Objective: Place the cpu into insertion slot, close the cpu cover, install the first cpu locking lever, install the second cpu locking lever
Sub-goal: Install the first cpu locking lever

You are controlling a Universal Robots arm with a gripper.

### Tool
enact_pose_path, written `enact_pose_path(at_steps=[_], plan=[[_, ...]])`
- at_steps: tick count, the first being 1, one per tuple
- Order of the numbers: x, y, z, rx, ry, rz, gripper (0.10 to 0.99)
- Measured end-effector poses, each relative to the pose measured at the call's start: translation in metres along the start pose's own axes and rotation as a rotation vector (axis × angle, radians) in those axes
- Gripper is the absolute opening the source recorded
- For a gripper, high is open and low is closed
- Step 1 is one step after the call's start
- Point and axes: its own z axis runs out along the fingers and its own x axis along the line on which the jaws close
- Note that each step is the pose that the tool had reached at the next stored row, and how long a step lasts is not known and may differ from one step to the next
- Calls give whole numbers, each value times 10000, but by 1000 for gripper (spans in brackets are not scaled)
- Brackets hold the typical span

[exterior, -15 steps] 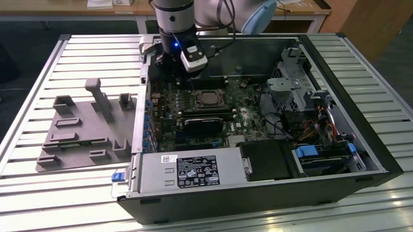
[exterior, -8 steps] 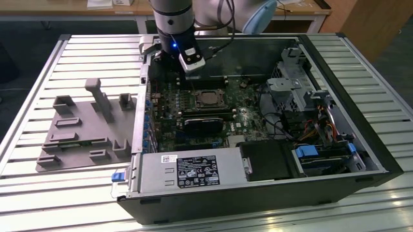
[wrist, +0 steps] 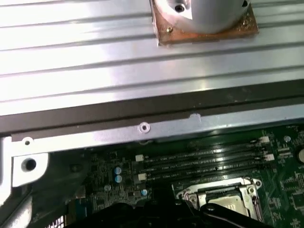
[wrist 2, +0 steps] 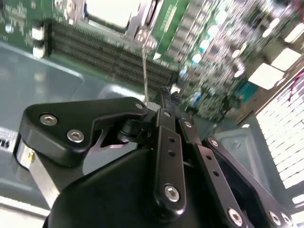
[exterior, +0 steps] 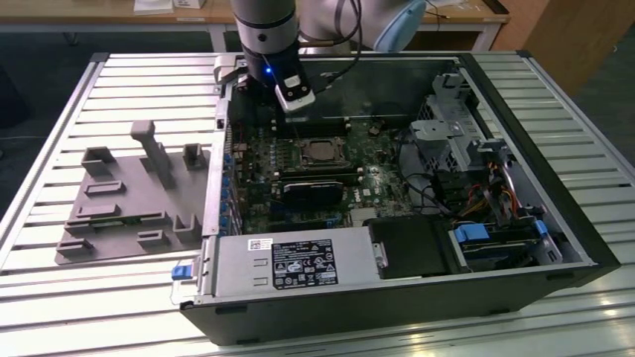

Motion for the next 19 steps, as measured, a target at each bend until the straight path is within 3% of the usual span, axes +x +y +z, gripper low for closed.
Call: enact_pose_path(at_steps=[3,12,19], plan=[[-20,3,2,-36,6,3,102],[-205,30,16,-33,24,9,102],[-302,45,23,-29,36,12,102]])
